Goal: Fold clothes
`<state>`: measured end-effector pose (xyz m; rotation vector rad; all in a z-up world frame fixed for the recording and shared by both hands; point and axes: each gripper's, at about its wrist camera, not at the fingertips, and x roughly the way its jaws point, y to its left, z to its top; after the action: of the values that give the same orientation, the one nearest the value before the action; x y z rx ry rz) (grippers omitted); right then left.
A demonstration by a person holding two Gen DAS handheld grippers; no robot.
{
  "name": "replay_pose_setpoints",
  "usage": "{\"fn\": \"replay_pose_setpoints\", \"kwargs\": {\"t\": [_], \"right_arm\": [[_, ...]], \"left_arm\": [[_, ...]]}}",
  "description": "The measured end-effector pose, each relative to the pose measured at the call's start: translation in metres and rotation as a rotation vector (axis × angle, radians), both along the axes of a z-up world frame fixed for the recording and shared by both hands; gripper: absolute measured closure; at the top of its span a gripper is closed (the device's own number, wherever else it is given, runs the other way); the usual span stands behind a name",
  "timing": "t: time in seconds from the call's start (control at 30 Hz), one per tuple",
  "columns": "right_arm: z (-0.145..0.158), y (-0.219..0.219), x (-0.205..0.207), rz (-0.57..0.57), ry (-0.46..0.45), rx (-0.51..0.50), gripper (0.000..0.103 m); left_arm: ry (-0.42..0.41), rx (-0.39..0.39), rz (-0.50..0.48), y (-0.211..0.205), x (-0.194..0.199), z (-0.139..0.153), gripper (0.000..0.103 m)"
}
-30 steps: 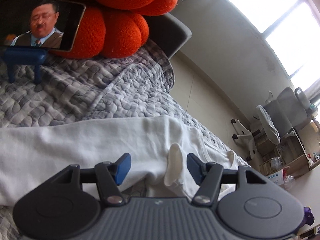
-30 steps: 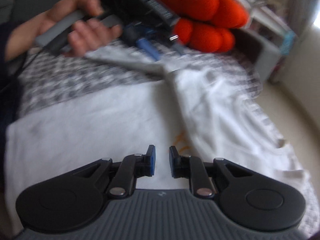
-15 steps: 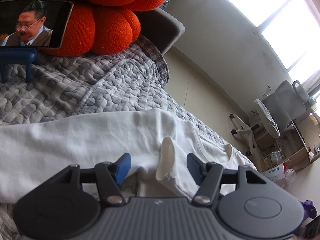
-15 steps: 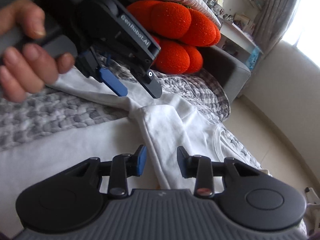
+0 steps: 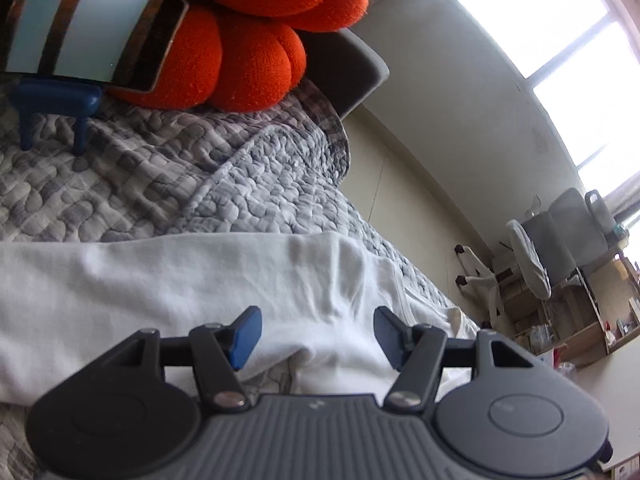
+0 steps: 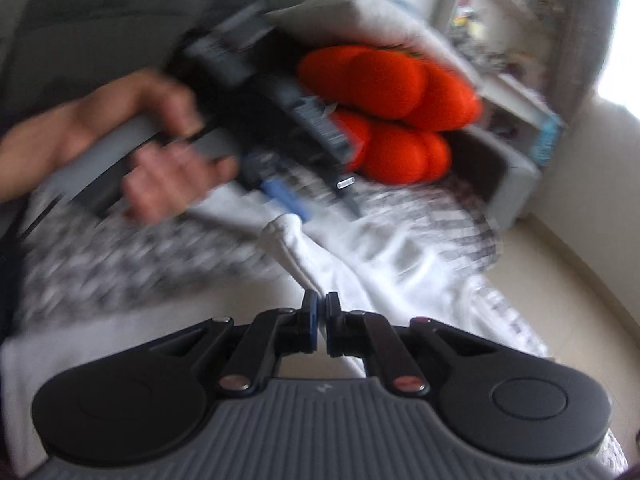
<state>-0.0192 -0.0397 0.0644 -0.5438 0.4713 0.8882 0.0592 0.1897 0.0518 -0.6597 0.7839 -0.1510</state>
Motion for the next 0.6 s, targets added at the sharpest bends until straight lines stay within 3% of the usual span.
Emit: {"fn": "replay_pose_setpoints", "kwargs": {"t": [0.17,0.23,0.47,0.6], "right_arm": [[-0.014,0.002,-0.021,0.062,0.031,-0.135,0.099],[-0.014,0.003,-0.026,0.076,0.025,-0.144,0.097],[-0.02,0.026,-0.039,0.102,-0.051,-0.156,0.069],[-0.025,0.04,-0.048,0.146,-0.063,-0.161,0.069]], "left_arm": [[-0.009,0.027,-0.026,-0.008,0.001,0.002,0.04],[-0.008,0.036,-0.031,-0.01,0.0,0.002,0.04],[-0.006,0.06,-0.037,-0.015,0.0,0.001,0.04],[-0.009,0.075,-0.047,-0.019,0.0,0.001,0.04]]}}
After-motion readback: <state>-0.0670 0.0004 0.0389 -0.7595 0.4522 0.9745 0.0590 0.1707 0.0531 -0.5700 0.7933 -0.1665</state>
